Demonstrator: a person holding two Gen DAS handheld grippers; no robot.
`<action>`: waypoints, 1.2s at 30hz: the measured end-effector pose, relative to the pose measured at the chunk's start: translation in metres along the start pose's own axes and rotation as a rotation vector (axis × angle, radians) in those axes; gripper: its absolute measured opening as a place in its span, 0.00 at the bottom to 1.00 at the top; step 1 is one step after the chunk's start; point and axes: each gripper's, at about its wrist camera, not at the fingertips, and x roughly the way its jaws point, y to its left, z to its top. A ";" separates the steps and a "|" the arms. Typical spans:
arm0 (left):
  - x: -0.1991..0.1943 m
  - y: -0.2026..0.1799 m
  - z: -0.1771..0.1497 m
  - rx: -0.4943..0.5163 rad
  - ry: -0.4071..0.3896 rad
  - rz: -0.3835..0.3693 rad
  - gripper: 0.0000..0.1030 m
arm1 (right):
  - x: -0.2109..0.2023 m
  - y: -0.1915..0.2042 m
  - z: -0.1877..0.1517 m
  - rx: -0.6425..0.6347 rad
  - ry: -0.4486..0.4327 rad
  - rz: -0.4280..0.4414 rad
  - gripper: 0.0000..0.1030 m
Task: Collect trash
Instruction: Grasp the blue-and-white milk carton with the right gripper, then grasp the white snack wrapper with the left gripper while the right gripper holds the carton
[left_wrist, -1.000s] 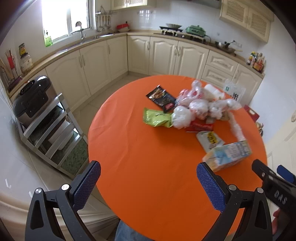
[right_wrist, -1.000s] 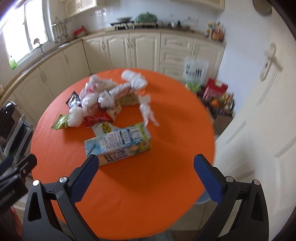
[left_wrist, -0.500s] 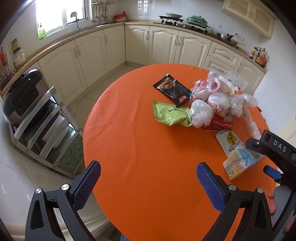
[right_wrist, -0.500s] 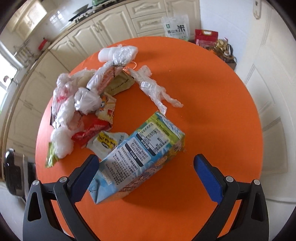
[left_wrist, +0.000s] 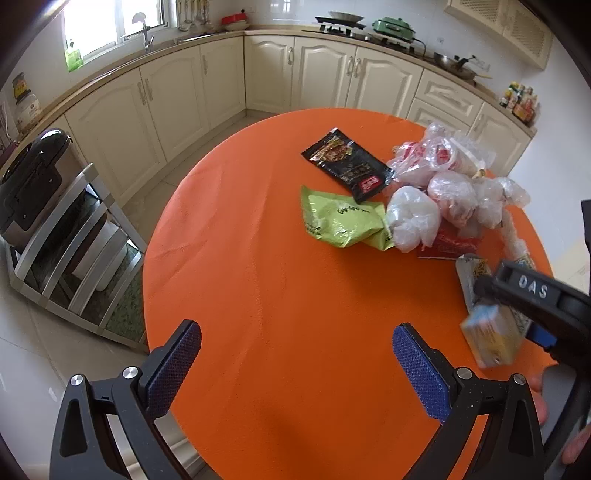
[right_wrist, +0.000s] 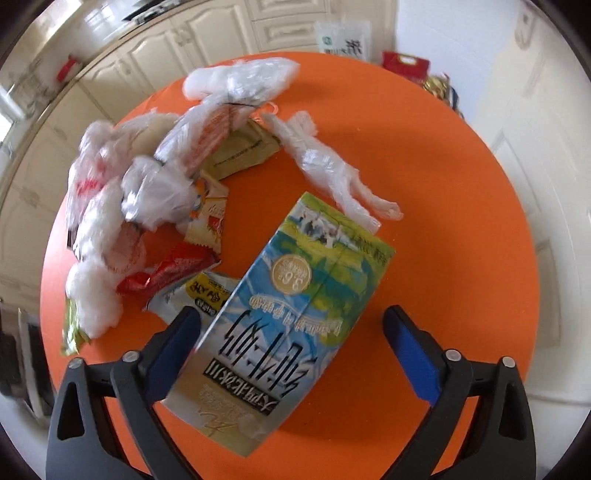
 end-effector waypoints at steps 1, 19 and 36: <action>0.001 0.002 0.000 -0.004 0.002 0.006 0.98 | -0.003 0.000 -0.002 -0.023 -0.013 -0.016 0.80; -0.001 -0.034 -0.010 0.047 0.016 -0.026 0.98 | -0.018 -0.024 -0.040 -0.476 -0.161 -0.245 0.68; 0.002 -0.102 0.006 -0.010 0.046 -0.094 0.99 | -0.036 -0.078 -0.006 -0.349 -0.252 -0.045 0.52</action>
